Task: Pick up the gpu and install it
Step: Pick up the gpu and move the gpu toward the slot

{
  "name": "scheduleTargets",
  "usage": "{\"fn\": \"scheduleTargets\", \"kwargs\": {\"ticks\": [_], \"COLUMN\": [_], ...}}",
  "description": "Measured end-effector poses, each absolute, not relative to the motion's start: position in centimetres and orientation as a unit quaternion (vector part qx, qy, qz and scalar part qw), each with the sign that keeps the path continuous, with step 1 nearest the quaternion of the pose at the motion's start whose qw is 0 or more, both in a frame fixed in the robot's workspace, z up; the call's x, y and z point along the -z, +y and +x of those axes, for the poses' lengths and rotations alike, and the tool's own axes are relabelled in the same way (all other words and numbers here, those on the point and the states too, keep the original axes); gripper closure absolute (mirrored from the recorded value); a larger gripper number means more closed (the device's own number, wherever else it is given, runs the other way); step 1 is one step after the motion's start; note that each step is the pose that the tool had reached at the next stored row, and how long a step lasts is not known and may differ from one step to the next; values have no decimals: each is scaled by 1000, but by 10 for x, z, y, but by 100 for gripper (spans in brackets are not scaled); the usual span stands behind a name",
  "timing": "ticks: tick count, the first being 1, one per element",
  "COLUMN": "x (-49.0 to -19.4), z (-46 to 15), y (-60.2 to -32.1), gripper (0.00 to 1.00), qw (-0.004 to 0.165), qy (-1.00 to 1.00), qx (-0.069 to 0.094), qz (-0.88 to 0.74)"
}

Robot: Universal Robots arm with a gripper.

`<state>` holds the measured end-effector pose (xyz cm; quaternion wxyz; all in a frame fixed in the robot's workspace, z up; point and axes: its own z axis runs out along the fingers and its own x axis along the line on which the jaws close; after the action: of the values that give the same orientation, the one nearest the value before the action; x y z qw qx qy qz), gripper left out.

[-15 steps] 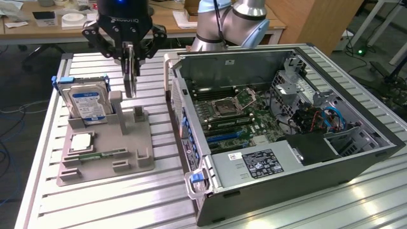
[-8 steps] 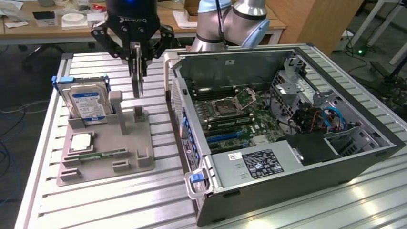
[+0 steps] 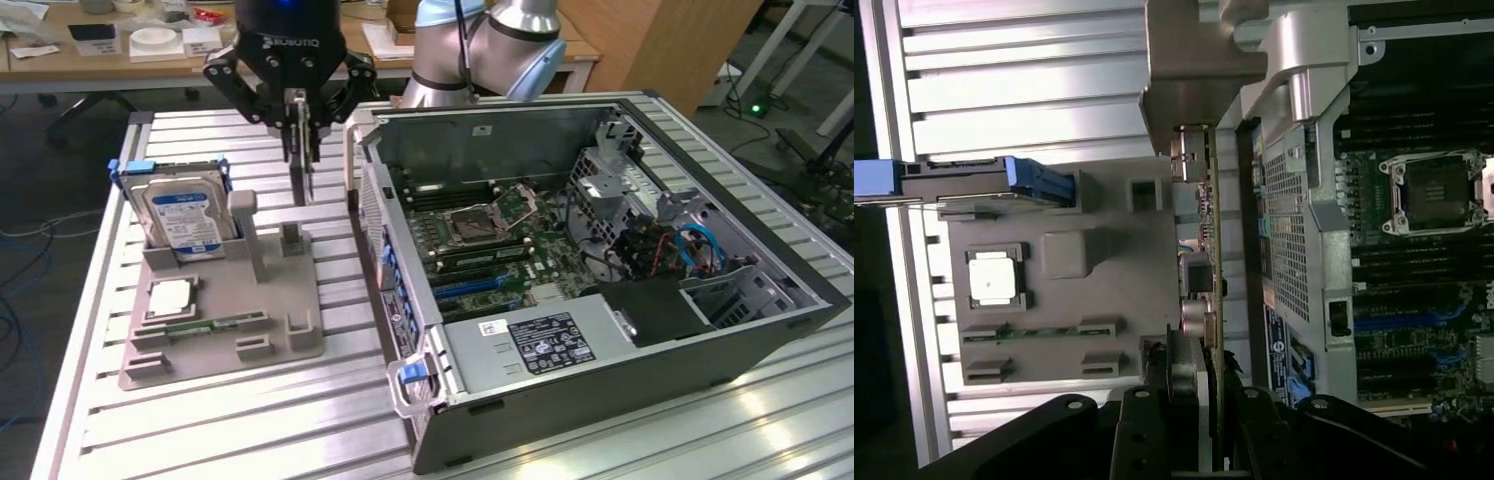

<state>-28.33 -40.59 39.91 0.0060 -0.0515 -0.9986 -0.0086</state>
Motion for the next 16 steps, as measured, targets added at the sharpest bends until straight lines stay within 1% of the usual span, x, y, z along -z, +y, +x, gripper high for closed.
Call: {"fn": "scheduleTargets", "kwargs": {"ticks": [16], "x": [-389], "z": [-211], "y": [-406], "gripper": [71], "qw": [3], "qy": [-999], "qx": [9], "qz": [-51]}}
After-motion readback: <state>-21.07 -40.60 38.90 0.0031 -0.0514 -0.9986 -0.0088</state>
